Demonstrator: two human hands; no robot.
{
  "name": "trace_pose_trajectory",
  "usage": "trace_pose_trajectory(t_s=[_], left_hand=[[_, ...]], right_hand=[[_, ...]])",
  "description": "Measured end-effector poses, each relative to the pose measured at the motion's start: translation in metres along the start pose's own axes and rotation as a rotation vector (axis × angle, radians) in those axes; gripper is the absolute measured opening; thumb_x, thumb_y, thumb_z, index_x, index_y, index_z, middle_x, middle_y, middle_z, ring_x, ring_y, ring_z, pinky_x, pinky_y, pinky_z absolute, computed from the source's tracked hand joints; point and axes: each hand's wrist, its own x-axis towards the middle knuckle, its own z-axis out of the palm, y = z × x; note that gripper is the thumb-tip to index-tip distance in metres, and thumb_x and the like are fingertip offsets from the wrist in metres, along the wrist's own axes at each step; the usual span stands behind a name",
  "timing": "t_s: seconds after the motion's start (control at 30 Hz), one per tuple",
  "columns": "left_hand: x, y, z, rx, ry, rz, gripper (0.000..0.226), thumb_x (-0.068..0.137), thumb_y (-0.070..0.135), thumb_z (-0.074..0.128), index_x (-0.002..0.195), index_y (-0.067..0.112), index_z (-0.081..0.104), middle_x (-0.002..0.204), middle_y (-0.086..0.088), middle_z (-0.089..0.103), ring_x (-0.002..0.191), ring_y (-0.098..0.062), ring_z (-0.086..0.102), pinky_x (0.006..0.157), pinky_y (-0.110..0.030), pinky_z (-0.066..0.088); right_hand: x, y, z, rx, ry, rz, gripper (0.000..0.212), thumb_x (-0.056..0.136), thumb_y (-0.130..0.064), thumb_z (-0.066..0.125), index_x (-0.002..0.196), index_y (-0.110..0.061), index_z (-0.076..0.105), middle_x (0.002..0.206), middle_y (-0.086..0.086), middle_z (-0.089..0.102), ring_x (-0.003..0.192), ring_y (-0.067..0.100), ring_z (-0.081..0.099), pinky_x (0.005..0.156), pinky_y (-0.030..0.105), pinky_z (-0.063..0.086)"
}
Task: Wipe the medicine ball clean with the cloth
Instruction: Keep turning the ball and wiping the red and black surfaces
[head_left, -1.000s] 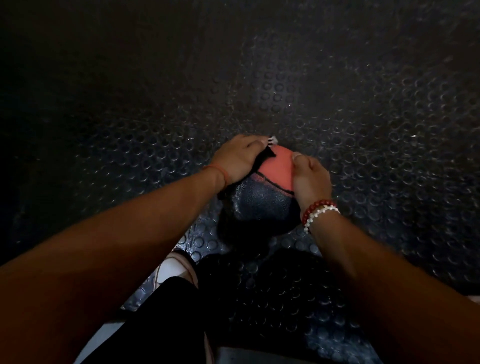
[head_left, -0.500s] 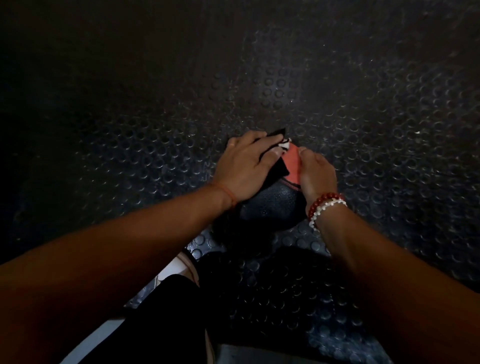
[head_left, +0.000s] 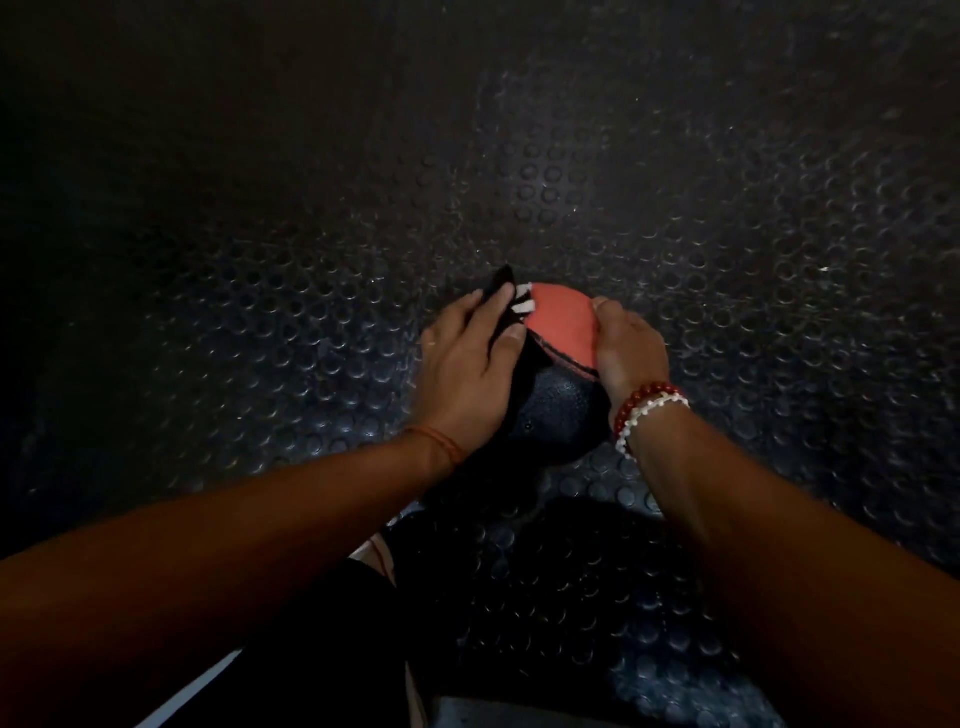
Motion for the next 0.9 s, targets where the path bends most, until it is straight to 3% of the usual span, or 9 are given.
trace_pose_trajectory(t_s=[0.13, 0.2, 0.27, 0.33, 0.4, 0.57, 0.67, 0.73, 0.9], left_hand=[[0.030, 0.010, -0.002, 0.188, -0.093, 0.298, 0.051, 0.094, 0.051, 0.034, 0.133, 0.030, 0.060, 0.138, -0.002, 0.054, 0.127, -0.022, 0.046, 0.106, -0.022, 0.024], [0.050, 0.002, 0.001, 0.114, -0.175, 0.203, 0.049, 0.094, 0.052, 0.035, 0.130, 0.032, 0.062, 0.132, 0.001, 0.057, 0.125, -0.020, 0.049, 0.106, -0.023, 0.028], [0.068, -0.014, 0.003, -0.052, -0.241, -0.037, 0.050, 0.092, 0.052, 0.037, 0.128, 0.030, 0.065, 0.128, -0.001, 0.061, 0.123, -0.020, 0.053, 0.108, -0.031, 0.035], [0.069, -0.021, -0.001, -0.185, -0.229, -0.244, 0.056, 0.089, 0.053, 0.034, 0.127, 0.026, 0.065, 0.129, -0.005, 0.063, 0.123, -0.021, 0.054, 0.108, -0.032, 0.037], [0.048, -0.019, 0.000, -0.197, -0.158, -0.297, 0.049, 0.099, 0.045, 0.033, 0.136, 0.024, 0.058, 0.138, -0.005, 0.057, 0.130, -0.020, 0.047, 0.109, -0.026, 0.031], [-0.009, -0.007, -0.001, -0.057, 0.012, -0.001, 0.052, 0.095, 0.048, 0.035, 0.144, 0.032, 0.046, 0.148, -0.002, 0.042, 0.135, -0.021, 0.037, 0.114, -0.032, 0.026], [0.013, -0.003, -0.005, 0.171, -0.057, 0.286, 0.050, 0.096, 0.049, 0.036, 0.139, 0.029, 0.054, 0.145, -0.007, 0.049, 0.133, -0.026, 0.042, 0.113, -0.033, 0.026], [0.034, 0.003, -0.007, 0.198, -0.147, 0.327, 0.050, 0.095, 0.051, 0.036, 0.135, 0.031, 0.057, 0.140, -0.004, 0.054, 0.129, -0.023, 0.046, 0.109, -0.029, 0.028], [0.068, -0.007, -0.004, -0.103, -0.248, -0.085, 0.045, 0.092, 0.047, 0.043, 0.125, 0.027, 0.066, 0.127, -0.002, 0.063, 0.120, -0.018, 0.055, 0.106, -0.028, 0.037]], right_hand=[[-0.003, 0.002, 0.004, 0.011, 0.008, -0.016, 0.058, 0.072, -0.060, 0.042, 0.103, -0.018, 0.068, 0.110, 0.005, 0.066, 0.101, 0.025, 0.061, 0.097, 0.044, 0.047], [-0.001, 0.001, 0.003, -0.008, 0.008, -0.021, 0.052, 0.080, -0.057, 0.043, 0.102, -0.017, 0.067, 0.108, 0.003, 0.064, 0.099, 0.023, 0.058, 0.093, 0.038, 0.044], [0.004, 0.003, 0.001, -0.025, 0.005, -0.027, 0.046, 0.090, -0.051, 0.043, 0.106, -0.015, 0.065, 0.106, 0.001, 0.059, 0.097, 0.020, 0.053, 0.086, 0.031, 0.037], [0.008, 0.005, 0.000, -0.029, -0.003, -0.036, 0.045, 0.094, -0.048, 0.042, 0.112, -0.013, 0.064, 0.106, 0.000, 0.055, 0.097, 0.018, 0.049, 0.085, 0.028, 0.032], [0.009, 0.006, 0.000, -0.038, -0.003, -0.039, 0.045, 0.095, -0.047, 0.041, 0.113, -0.012, 0.064, 0.105, -0.001, 0.054, 0.097, 0.017, 0.047, 0.084, 0.027, 0.031], [0.011, 0.001, -0.001, -0.060, -0.009, -0.025, 0.049, 0.093, -0.048, 0.040, 0.112, -0.012, 0.067, 0.111, 0.002, 0.060, 0.100, 0.020, 0.054, 0.089, 0.031, 0.038], [0.008, 0.004, 0.002, -0.073, -0.009, -0.049, 0.049, 0.089, -0.051, 0.041, 0.106, -0.014, 0.068, 0.108, 0.002, 0.064, 0.096, 0.020, 0.057, 0.086, 0.032, 0.042], [0.003, 0.006, 0.005, -0.032, 0.011, -0.037, 0.050, 0.083, -0.055, 0.043, 0.101, -0.016, 0.068, 0.105, 0.004, 0.066, 0.095, 0.023, 0.060, 0.090, 0.039, 0.048], [0.003, 0.006, 0.005, -0.004, 0.030, -0.017, 0.038, 0.088, -0.051, 0.047, 0.097, -0.018, 0.063, 0.106, 0.003, 0.062, 0.099, 0.024, 0.057, 0.094, 0.038, 0.044]])
